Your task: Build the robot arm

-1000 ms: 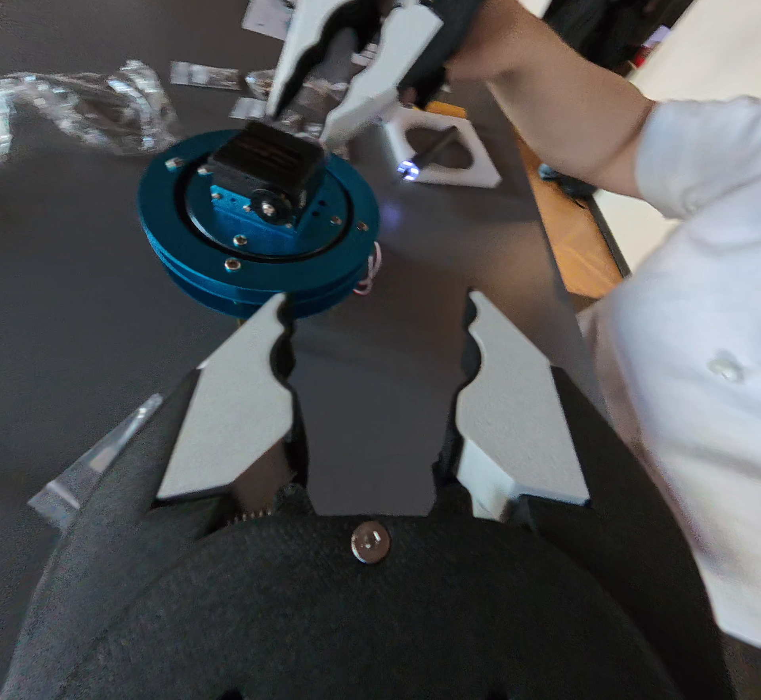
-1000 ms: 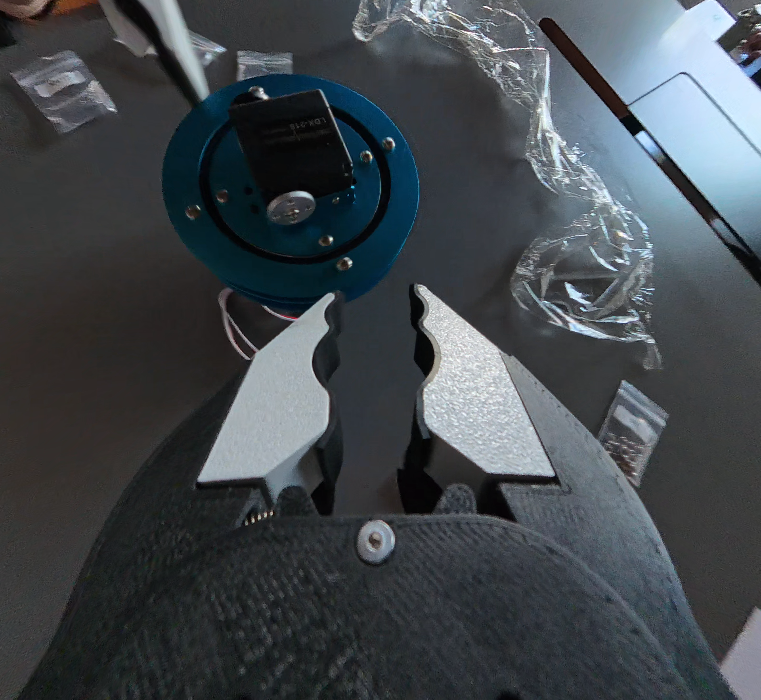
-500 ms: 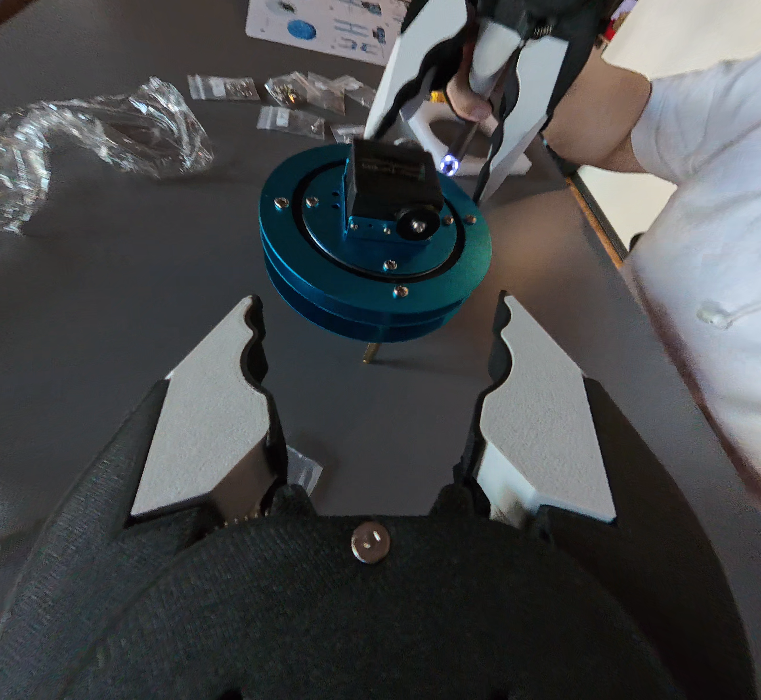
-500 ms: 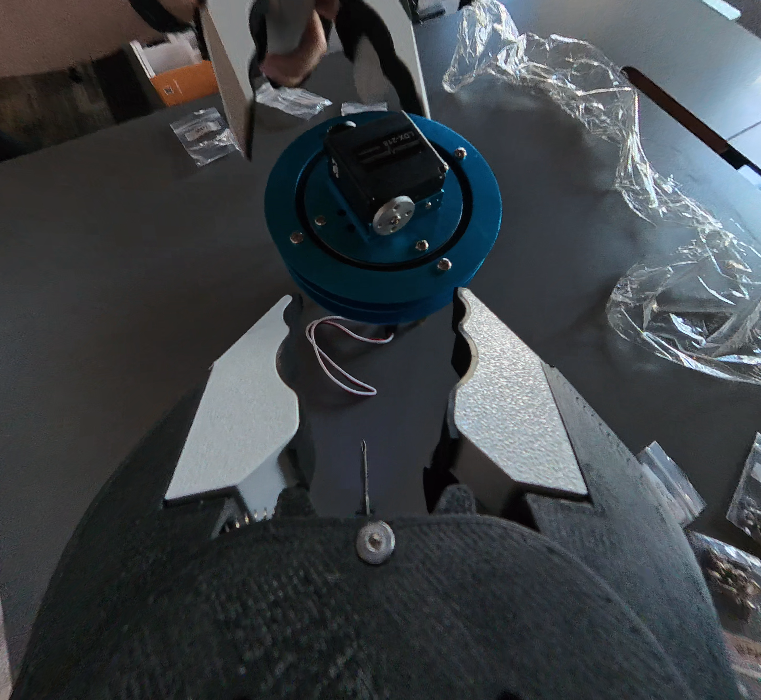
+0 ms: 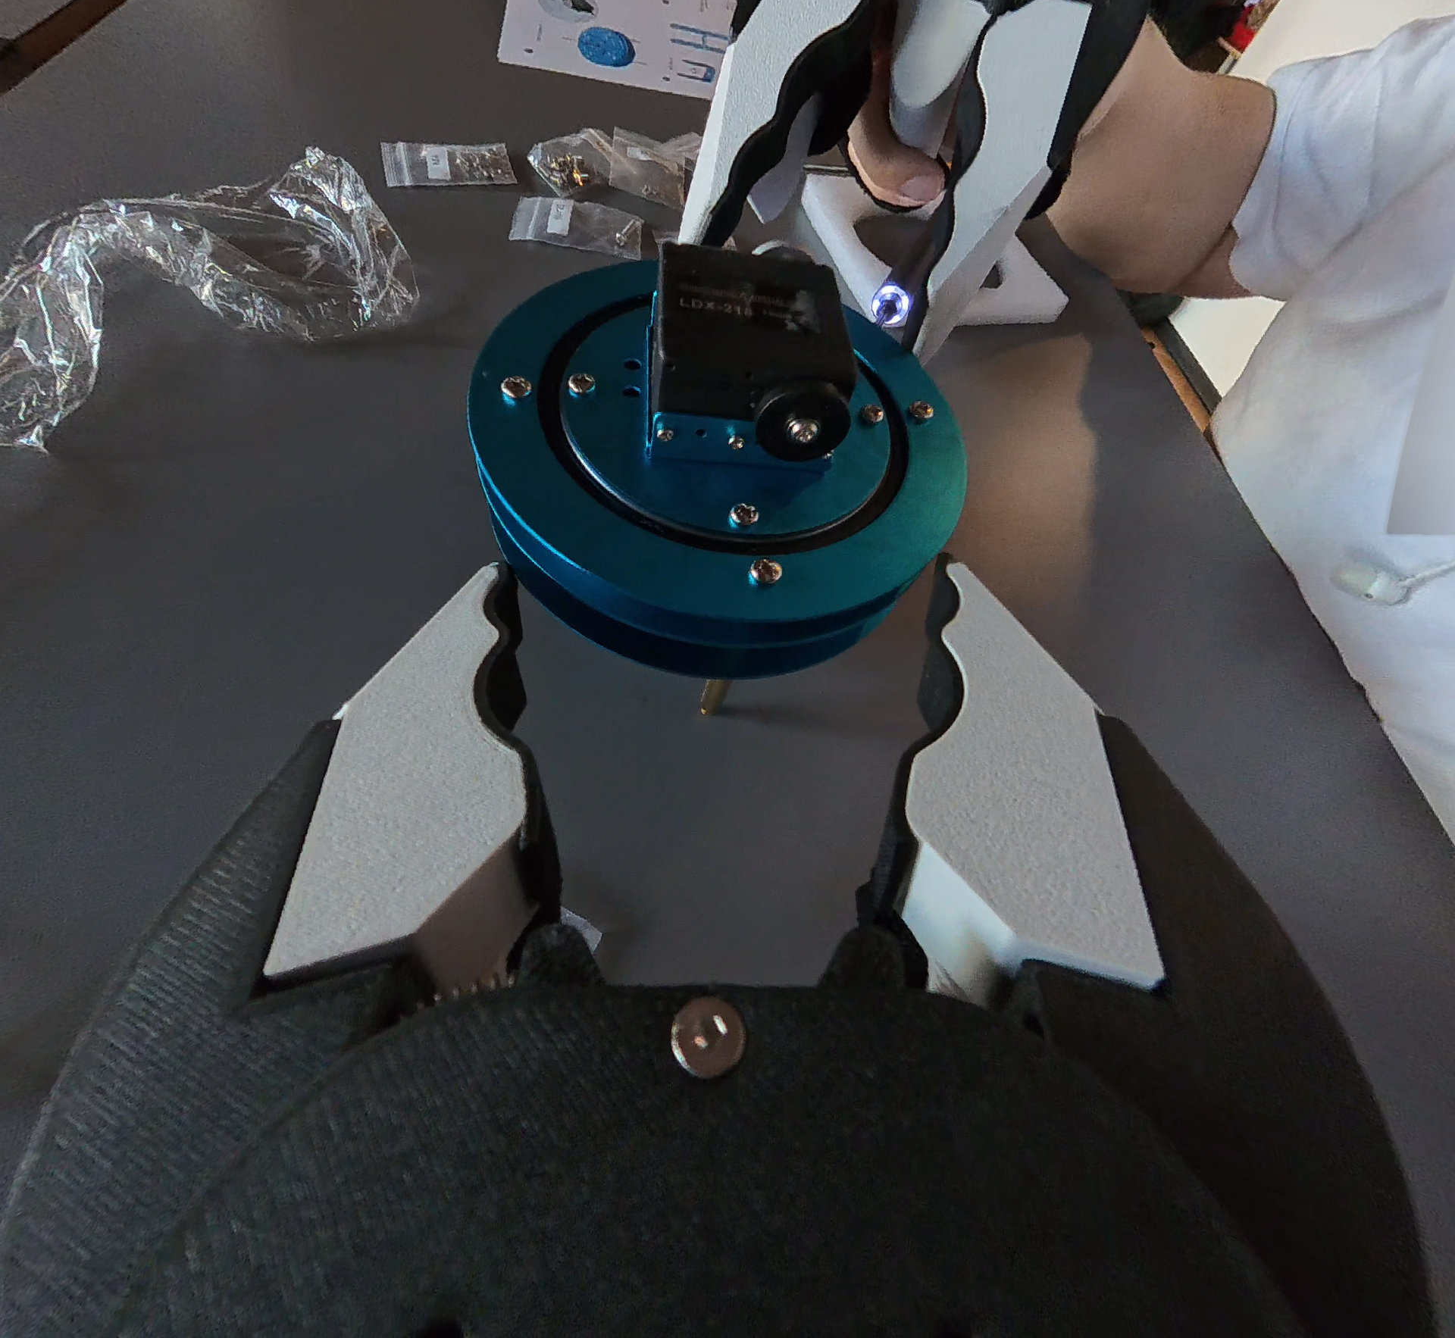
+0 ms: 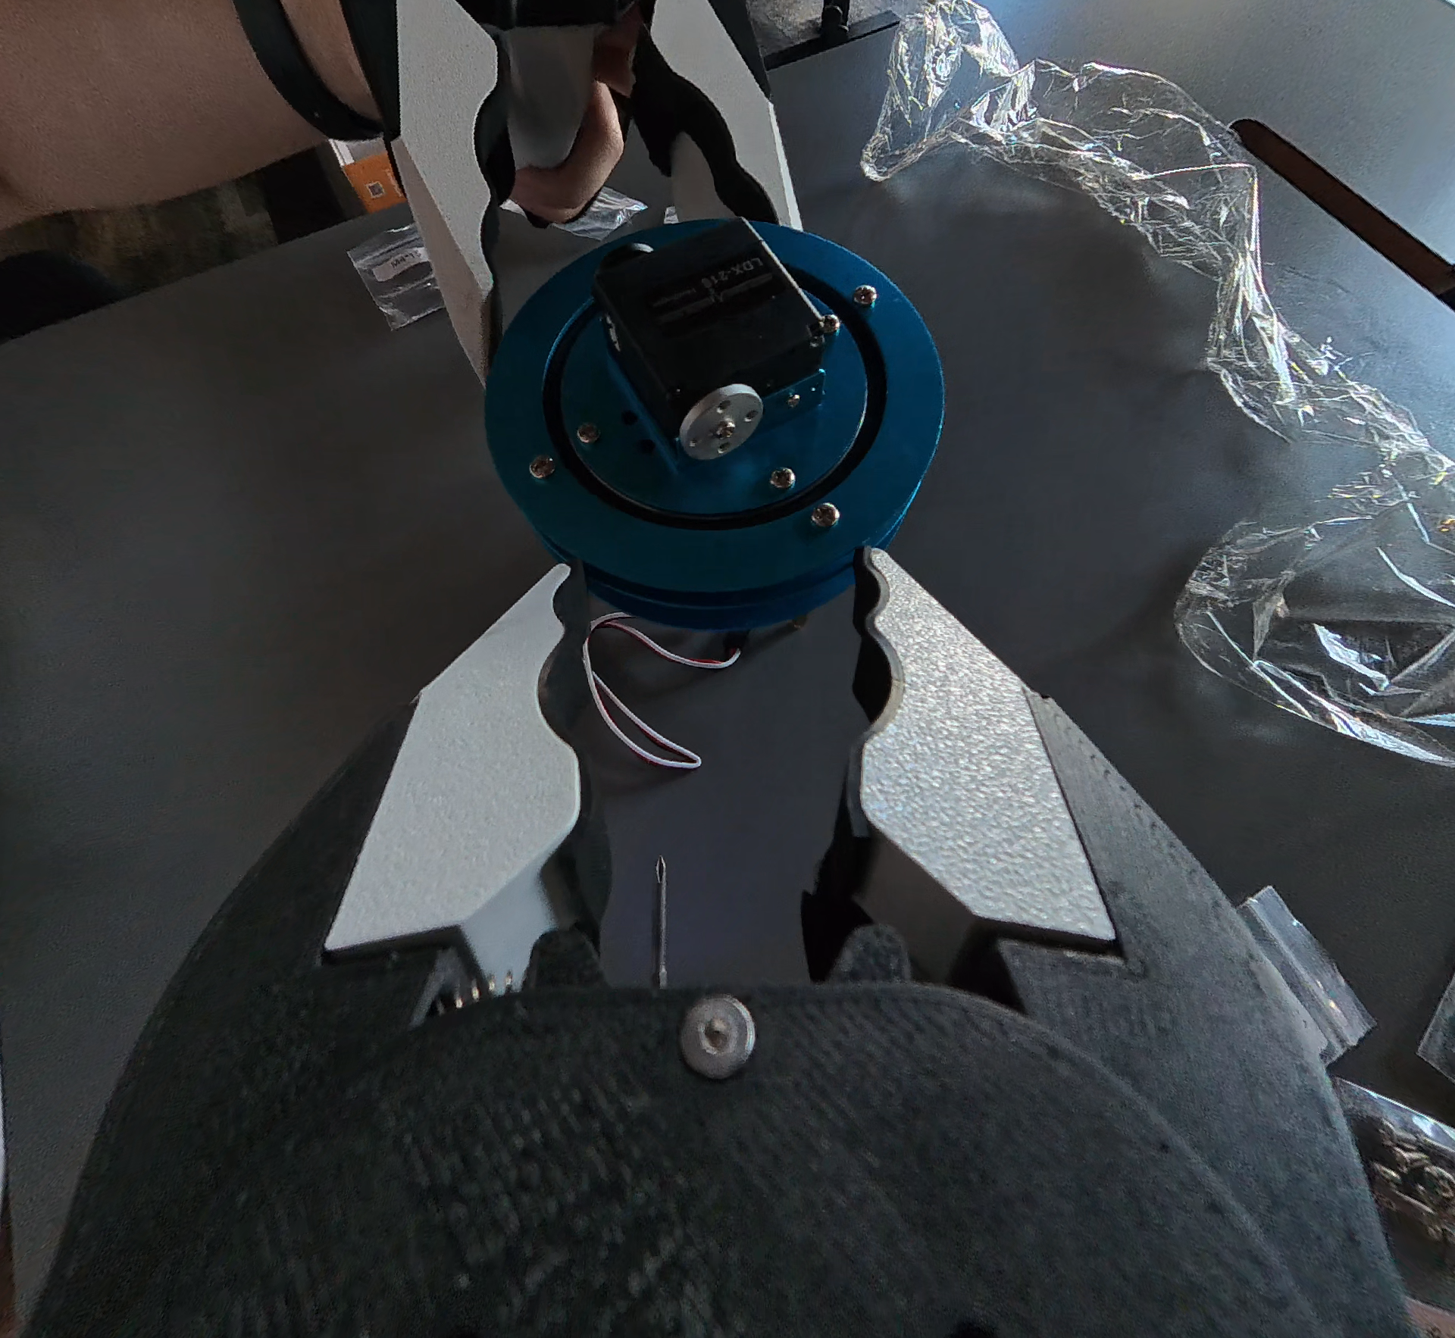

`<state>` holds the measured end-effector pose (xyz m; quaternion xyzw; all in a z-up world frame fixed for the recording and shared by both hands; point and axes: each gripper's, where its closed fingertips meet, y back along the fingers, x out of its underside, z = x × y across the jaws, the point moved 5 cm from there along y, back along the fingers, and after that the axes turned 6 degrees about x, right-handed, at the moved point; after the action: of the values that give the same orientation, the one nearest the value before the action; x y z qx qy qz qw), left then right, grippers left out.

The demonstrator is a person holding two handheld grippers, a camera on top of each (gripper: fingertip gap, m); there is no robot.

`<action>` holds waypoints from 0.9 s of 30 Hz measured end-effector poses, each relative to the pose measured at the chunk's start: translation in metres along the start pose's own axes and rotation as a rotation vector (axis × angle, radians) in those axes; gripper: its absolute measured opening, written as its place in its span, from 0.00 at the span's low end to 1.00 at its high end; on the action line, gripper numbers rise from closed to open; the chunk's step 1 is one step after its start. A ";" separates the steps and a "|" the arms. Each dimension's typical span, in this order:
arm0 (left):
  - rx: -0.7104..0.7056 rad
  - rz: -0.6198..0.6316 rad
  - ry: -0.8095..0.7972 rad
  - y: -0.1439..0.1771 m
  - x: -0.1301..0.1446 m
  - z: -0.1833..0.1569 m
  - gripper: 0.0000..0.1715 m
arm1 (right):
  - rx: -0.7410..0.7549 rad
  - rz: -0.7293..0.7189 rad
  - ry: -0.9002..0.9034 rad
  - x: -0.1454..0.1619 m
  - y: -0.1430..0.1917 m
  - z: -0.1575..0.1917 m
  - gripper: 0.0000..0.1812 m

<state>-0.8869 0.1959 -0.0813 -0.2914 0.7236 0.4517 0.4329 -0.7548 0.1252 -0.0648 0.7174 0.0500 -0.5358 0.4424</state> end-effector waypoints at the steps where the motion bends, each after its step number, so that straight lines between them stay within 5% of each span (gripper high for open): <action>1: 0.001 -0.005 0.003 0.000 0.000 0.000 0.59 | -0.002 -0.004 -0.002 0.000 0.000 0.000 0.37; 13: -0.028 -0.164 0.009 0.032 -0.027 -0.004 0.45 | -0.136 -0.066 0.127 -0.025 0.027 -0.009 0.30; 19: -0.068 -0.018 -0.025 0.011 -0.027 -0.012 0.34 | -0.277 -0.024 0.222 -0.039 0.014 -0.022 0.26; 23: -0.092 -0.020 -0.055 0.014 -0.027 -0.014 0.24 | -0.244 0.035 0.355 -0.037 0.006 -0.027 0.18; 27: -0.057 -0.056 0.002 0.012 -0.028 -0.011 0.34 | -0.243 0.039 0.401 -0.040 -0.004 -0.033 0.14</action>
<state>-0.8876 0.1920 -0.0496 -0.3243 0.7023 0.4597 0.4363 -0.7501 0.1662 -0.0337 0.7517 0.1874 -0.3640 0.5170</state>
